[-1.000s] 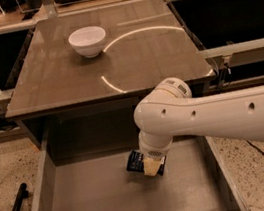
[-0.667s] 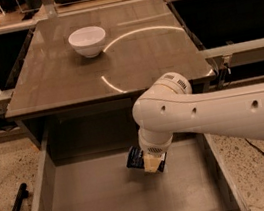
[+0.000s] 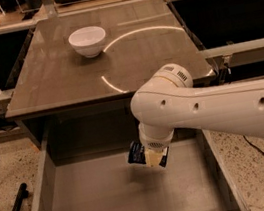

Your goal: Pick rxbar blueberry from top drawer and place on counter

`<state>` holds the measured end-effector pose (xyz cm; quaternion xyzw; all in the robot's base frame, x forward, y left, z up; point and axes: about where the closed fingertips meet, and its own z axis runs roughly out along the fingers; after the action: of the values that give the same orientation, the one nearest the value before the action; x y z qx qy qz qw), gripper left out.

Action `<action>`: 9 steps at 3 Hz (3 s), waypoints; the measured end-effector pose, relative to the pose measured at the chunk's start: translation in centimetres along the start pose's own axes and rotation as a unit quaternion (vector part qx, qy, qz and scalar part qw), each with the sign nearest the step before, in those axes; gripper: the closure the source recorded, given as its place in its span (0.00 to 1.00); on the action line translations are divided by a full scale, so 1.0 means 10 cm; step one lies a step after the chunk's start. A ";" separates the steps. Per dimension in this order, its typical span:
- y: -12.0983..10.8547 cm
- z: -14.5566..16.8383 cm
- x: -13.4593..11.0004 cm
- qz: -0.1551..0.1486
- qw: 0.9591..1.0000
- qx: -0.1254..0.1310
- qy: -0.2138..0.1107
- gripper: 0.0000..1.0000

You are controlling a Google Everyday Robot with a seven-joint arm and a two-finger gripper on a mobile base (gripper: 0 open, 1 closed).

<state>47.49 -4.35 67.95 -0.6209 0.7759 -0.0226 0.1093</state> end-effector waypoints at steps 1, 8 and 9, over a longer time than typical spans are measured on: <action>-0.05 -0.10 0.01 0.001 1.000 0.006 0.003 1.00; -0.60 -0.90 0.71 0.087 0.988 0.104 0.078 1.00; -0.61 -0.98 0.74 0.088 0.987 0.108 0.084 1.00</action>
Offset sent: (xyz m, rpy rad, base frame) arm 0.0128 -0.0078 0.0342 -0.0269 -0.0462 -0.0045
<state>49.89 -13.90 77.54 -0.5304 0.8270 -0.1488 0.1120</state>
